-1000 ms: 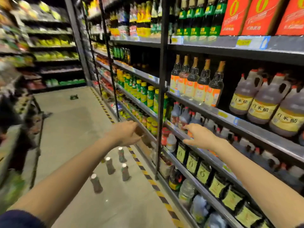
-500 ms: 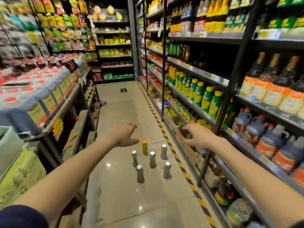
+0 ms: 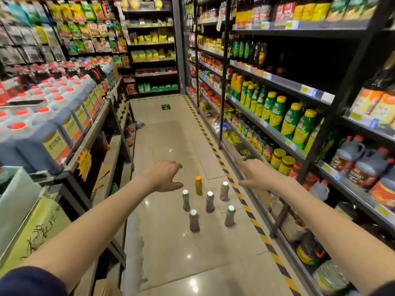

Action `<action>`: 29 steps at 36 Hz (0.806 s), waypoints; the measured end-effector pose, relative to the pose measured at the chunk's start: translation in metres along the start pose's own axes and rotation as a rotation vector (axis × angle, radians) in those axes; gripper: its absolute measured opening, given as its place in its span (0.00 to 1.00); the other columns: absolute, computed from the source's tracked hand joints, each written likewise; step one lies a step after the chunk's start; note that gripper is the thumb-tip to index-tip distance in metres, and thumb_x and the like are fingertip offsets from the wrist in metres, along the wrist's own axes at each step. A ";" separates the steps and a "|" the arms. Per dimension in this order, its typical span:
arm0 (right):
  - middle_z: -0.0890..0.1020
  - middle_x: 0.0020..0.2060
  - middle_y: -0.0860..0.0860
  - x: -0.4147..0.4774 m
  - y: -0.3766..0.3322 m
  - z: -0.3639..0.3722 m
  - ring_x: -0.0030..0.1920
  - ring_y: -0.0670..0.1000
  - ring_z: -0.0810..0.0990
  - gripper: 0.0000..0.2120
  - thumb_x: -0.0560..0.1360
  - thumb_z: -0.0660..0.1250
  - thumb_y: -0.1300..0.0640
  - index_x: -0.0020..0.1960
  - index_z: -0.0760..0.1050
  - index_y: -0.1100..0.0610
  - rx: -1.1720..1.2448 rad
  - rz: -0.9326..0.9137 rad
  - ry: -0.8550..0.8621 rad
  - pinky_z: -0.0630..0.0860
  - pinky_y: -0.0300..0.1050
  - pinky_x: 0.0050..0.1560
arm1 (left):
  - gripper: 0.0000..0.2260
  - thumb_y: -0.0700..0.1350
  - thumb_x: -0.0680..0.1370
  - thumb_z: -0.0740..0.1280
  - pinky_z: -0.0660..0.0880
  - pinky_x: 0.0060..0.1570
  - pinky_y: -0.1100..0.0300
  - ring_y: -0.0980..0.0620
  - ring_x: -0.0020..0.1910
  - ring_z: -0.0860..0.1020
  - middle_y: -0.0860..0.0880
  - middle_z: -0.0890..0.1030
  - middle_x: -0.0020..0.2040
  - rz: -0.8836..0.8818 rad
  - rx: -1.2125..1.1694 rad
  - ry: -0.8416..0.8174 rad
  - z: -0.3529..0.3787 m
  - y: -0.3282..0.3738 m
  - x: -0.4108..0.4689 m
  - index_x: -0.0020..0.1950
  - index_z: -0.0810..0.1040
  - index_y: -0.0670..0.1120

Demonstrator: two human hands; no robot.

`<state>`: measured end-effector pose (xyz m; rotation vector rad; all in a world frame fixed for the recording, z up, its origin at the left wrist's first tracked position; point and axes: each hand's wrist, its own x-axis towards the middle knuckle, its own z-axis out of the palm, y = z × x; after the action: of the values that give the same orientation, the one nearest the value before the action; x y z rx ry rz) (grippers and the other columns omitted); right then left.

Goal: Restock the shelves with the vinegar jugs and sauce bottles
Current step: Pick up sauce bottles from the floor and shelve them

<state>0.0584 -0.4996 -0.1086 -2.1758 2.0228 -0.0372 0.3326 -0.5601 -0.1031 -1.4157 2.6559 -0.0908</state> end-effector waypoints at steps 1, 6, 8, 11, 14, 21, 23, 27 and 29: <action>0.66 0.35 0.45 0.005 0.002 0.003 0.43 0.52 0.71 0.21 0.73 0.69 0.46 0.58 0.70 0.58 -0.001 0.003 -0.003 0.71 0.45 0.38 | 0.29 0.59 0.76 0.63 0.72 0.58 0.54 0.47 0.63 0.73 0.47 0.73 0.66 0.003 -0.001 -0.003 0.003 -0.001 0.004 0.72 0.64 0.47; 0.76 0.62 0.54 0.027 0.012 0.018 0.65 0.54 0.71 0.31 0.73 0.68 0.46 0.71 0.65 0.57 0.014 0.028 -0.045 0.72 0.48 0.59 | 0.29 0.59 0.76 0.63 0.72 0.58 0.54 0.47 0.63 0.73 0.48 0.72 0.67 0.006 -0.013 -0.035 0.020 -0.007 0.028 0.73 0.63 0.47; 0.72 0.68 0.54 0.039 0.017 0.022 0.67 0.54 0.70 0.31 0.74 0.68 0.46 0.72 0.64 0.57 0.017 0.031 -0.066 0.72 0.50 0.63 | 0.29 0.59 0.76 0.63 0.72 0.57 0.54 0.47 0.63 0.73 0.48 0.72 0.68 0.010 -0.023 -0.052 0.027 -0.008 0.041 0.73 0.63 0.47; 0.70 0.69 0.54 0.062 0.029 0.027 0.67 0.54 0.70 0.31 0.74 0.68 0.47 0.72 0.64 0.56 0.021 0.035 -0.095 0.73 0.53 0.62 | 0.29 0.59 0.77 0.63 0.71 0.56 0.54 0.47 0.63 0.73 0.47 0.72 0.68 0.010 -0.031 -0.083 0.036 -0.011 0.063 0.73 0.63 0.46; 0.72 0.67 0.53 0.090 0.043 0.032 0.65 0.54 0.72 0.30 0.73 0.68 0.45 0.70 0.66 0.56 0.005 0.028 -0.105 0.74 0.54 0.59 | 0.29 0.58 0.76 0.63 0.73 0.59 0.52 0.46 0.63 0.73 0.47 0.72 0.67 0.005 -0.040 -0.119 0.047 -0.018 0.088 0.73 0.63 0.46; 0.70 0.69 0.54 0.154 0.078 0.039 0.66 0.54 0.71 0.31 0.73 0.68 0.46 0.72 0.64 0.56 0.000 0.002 -0.170 0.71 0.52 0.64 | 0.29 0.57 0.76 0.64 0.70 0.62 0.54 0.45 0.66 0.71 0.45 0.72 0.68 -0.035 -0.088 -0.191 0.065 -0.027 0.155 0.73 0.63 0.44; 0.66 0.71 0.58 0.169 0.085 0.041 0.65 0.55 0.72 0.31 0.74 0.68 0.49 0.73 0.63 0.58 0.030 0.002 -0.215 0.73 0.50 0.61 | 0.29 0.56 0.76 0.65 0.70 0.61 0.54 0.45 0.65 0.71 0.45 0.72 0.68 -0.054 -0.108 -0.205 0.069 -0.028 0.171 0.73 0.63 0.44; 0.68 0.70 0.56 0.200 0.100 0.048 0.66 0.55 0.71 0.31 0.74 0.68 0.49 0.72 0.63 0.59 0.042 -0.029 -0.262 0.72 0.48 0.61 | 0.29 0.56 0.76 0.65 0.70 0.61 0.54 0.45 0.65 0.71 0.45 0.72 0.68 -0.077 -0.136 -0.226 0.080 -0.030 0.196 0.73 0.64 0.44; 0.70 0.69 0.55 0.212 0.105 0.053 0.67 0.55 0.70 0.31 0.74 0.68 0.49 0.72 0.63 0.58 0.055 -0.035 -0.288 0.71 0.48 0.63 | 0.29 0.56 0.76 0.65 0.70 0.61 0.54 0.45 0.65 0.72 0.46 0.72 0.68 -0.092 -0.145 -0.247 0.086 -0.031 0.205 0.73 0.64 0.44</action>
<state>-0.0209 -0.7114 -0.1967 -2.0470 1.8033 0.2019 0.2579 -0.7469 -0.2020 -1.4835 2.4386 0.2565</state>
